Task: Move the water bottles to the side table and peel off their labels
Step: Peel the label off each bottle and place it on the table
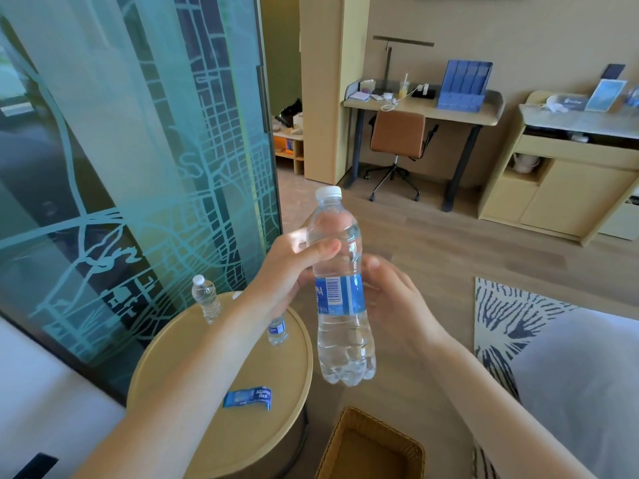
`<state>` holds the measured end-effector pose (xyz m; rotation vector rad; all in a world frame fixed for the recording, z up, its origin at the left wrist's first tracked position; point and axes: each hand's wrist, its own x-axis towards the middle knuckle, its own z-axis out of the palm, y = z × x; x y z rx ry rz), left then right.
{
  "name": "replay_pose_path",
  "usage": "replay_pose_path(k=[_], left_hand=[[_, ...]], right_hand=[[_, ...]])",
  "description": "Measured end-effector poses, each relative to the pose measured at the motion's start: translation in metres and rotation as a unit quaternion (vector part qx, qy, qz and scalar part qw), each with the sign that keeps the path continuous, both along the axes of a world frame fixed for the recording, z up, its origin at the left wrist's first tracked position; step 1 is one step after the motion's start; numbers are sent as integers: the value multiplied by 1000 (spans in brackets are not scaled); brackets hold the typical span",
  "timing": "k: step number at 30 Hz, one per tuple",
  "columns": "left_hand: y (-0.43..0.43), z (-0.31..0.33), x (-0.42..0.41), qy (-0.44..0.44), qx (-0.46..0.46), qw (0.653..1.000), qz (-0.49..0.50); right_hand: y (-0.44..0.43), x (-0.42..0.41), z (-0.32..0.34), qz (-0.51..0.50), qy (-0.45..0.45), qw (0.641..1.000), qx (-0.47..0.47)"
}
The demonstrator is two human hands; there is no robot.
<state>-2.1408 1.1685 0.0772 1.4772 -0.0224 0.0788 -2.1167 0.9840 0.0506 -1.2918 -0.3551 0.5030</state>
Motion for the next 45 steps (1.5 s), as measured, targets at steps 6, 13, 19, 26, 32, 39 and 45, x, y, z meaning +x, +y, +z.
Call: replay_pose_path(k=[6, 13, 19, 26, 32, 39, 45], left_hand=[[-9, -5, -1, 49, -14, 999, -18], [-9, -24, 0, 74, -59, 995, -39], [-12, -32, -4, 95, -79, 992, -29], [-2, -17, -14, 48, 84, 994, 57], [-29, -29, -40, -101, 261, 948, 152], [-50, -55, -39, -170, 314, 908, 218], [-50, -65, -43, -227, 357, 876, 233]], right_hand=[[-1, 21, 24, 32, -73, 997, -20], [-2, 28, 28, 102, -109, 988, -45], [-1, 25, 25, 24, -159, 985, -58], [1, 31, 31, -73, -185, 980, -26], [0, 36, 26, -159, -135, 977, -48], [0, 23, 12, -213, -54, 974, -50], [-2, 18, 7, -236, -36, 970, -50]])
